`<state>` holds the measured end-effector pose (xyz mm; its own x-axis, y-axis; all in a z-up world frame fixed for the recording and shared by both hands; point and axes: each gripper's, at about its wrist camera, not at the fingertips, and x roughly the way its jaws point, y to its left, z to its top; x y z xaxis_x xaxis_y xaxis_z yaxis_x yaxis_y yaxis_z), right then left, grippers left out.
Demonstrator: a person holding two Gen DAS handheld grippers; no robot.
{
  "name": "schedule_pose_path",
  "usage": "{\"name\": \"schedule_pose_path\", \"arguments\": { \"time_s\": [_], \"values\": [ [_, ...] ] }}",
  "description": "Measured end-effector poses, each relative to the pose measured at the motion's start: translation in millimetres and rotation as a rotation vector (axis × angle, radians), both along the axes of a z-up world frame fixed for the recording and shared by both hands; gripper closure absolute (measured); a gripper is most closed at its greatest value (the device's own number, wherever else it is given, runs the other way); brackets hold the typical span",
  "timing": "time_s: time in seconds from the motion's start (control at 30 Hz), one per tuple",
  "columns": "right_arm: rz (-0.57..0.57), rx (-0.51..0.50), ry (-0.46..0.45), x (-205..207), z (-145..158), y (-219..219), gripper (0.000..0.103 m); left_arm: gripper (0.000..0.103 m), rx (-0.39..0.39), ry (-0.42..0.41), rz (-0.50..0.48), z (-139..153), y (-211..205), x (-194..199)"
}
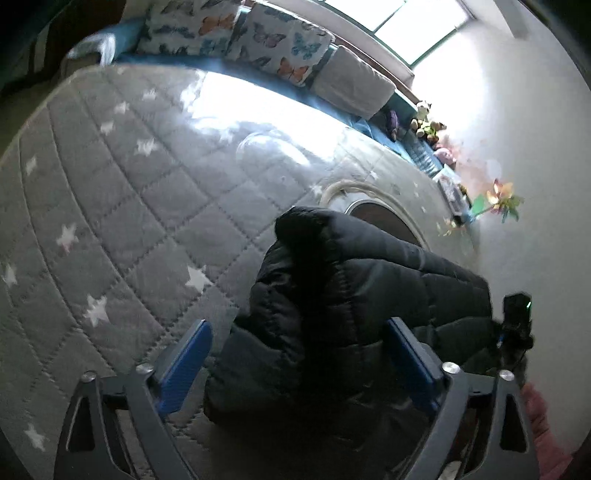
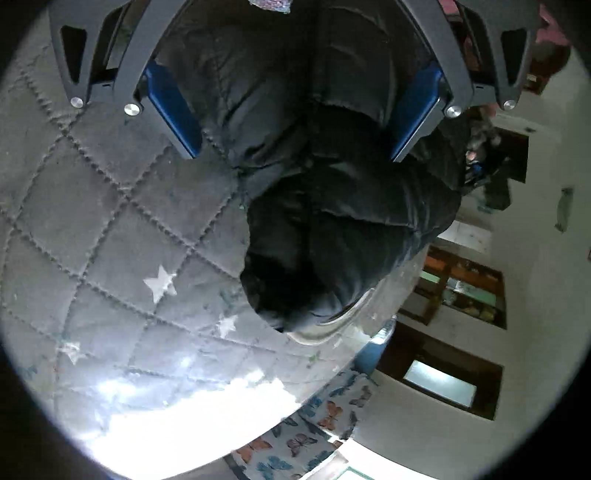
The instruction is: Fold large clothes
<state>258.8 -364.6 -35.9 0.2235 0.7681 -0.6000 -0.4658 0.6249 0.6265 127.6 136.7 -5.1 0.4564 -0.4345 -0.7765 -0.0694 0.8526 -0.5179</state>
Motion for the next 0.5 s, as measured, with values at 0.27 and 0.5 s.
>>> {"name": "schedule_pose_path", "arguments": {
  "time_s": [0.27,0.5],
  "values": [
    [0.103,-0.052,0.026,-20.8,1.4,10.4,0.0,0.0,-0.134,0.03,-0.021,-40.4,11.4,10.0],
    [0.115,-0.108,0.009,-23.7,9.3,17.4,0.0,0.0,-0.199,0.031,-0.044,-66.4,7.6,16.5]
  ]
}}
